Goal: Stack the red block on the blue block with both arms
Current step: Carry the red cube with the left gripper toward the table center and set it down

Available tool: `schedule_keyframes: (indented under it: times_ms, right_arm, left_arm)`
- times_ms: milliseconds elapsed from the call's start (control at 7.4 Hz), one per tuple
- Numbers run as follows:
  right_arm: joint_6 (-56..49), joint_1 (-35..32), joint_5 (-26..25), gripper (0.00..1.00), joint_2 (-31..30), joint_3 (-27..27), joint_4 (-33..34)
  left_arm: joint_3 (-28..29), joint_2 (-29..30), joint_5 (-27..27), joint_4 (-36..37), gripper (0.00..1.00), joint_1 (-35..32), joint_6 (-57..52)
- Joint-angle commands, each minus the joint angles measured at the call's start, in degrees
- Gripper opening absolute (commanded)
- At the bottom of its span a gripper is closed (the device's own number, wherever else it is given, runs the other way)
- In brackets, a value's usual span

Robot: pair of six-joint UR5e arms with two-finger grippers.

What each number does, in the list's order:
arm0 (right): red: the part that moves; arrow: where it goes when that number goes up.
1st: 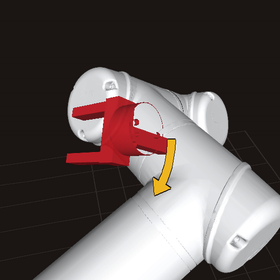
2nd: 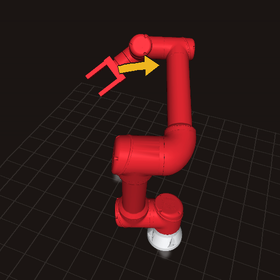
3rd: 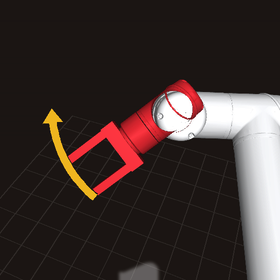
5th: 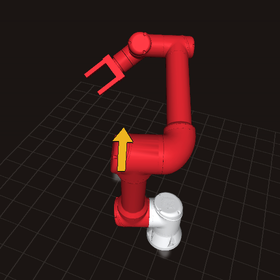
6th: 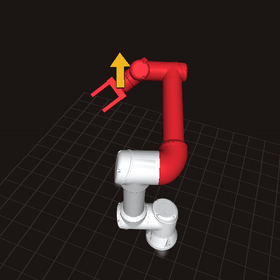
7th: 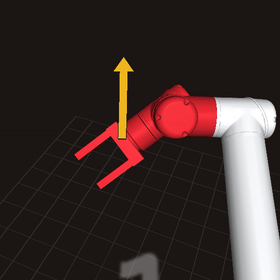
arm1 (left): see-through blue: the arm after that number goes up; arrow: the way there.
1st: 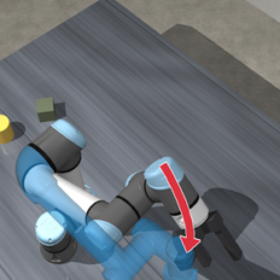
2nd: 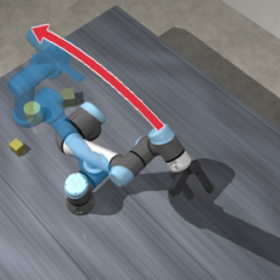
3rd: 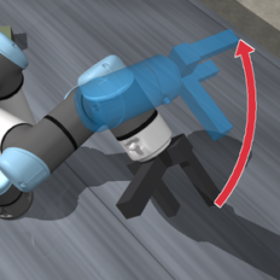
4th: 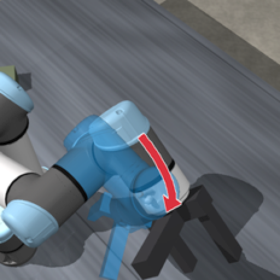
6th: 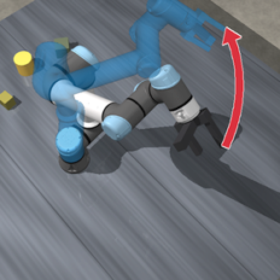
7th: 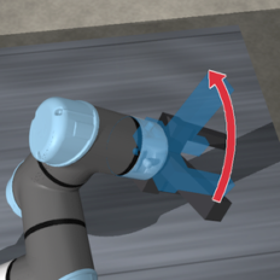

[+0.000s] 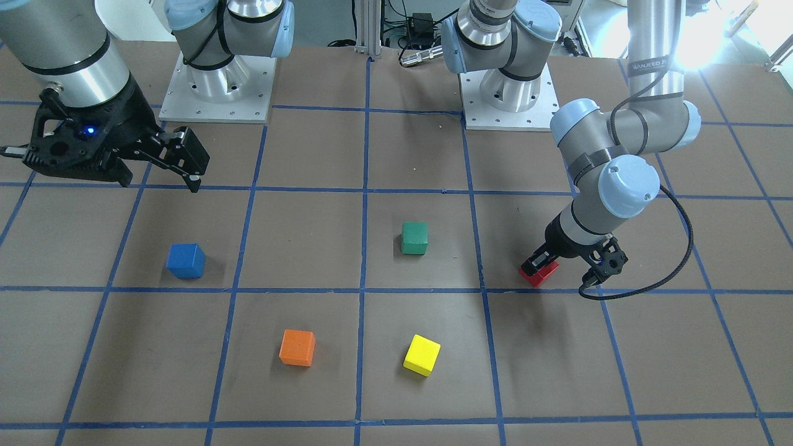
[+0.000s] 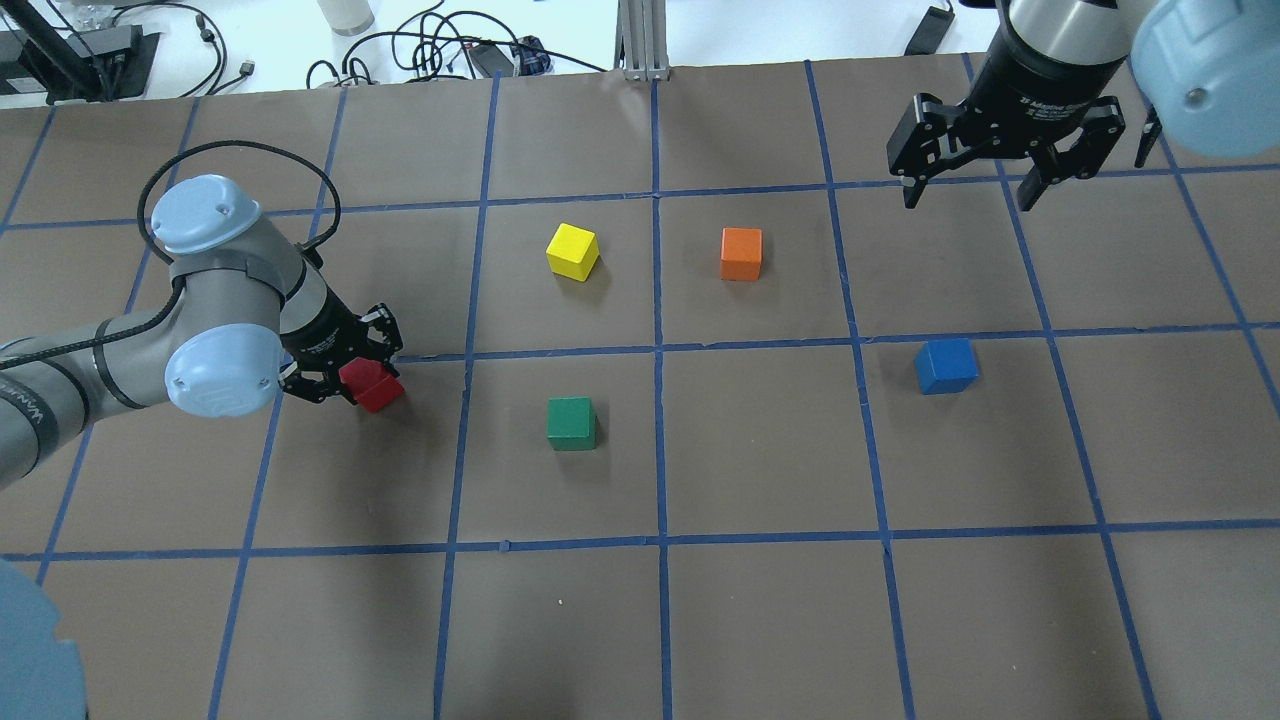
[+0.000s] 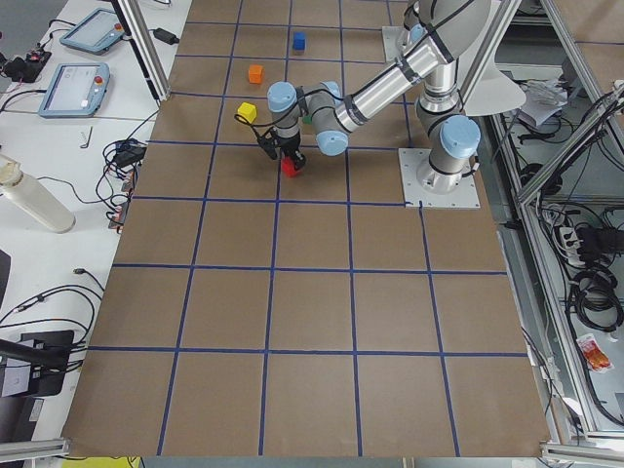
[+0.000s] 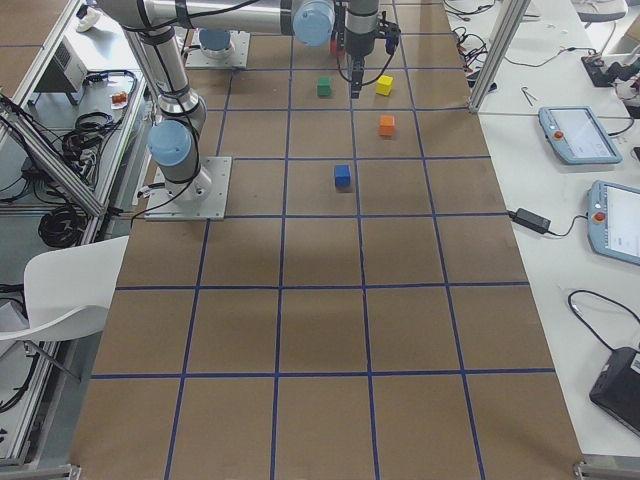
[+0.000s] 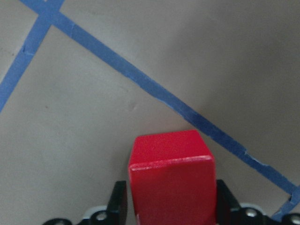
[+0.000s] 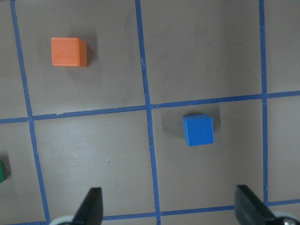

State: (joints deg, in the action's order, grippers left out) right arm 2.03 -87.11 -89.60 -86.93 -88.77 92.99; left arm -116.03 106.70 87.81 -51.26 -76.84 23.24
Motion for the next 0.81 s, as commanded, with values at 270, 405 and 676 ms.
schedule_keyframes:
  times_ms: [270, 405, 676]
  right_arm:
    - [0.0, 0.01, -0.14, 1.0, -0.09, 0.0, 0.0]
    - [-0.01, 0.01, -0.14, 1.0, 0.0, 0.0, 0.0]
    - [-0.01, -0.07, -0.4, 1.0, -0.09, 0.0, 0.0]
  left_arm:
    - [15.69, -0.97, 4.55, -12.69, 0.0, -13.36, -4.96]
    - [18.45, -0.36, 3.96, -12.9, 0.0, -18.47, -4.87]
    - [19.35, 1.31, -0.33, -11.85, 0.0, -28.23, -1.47]
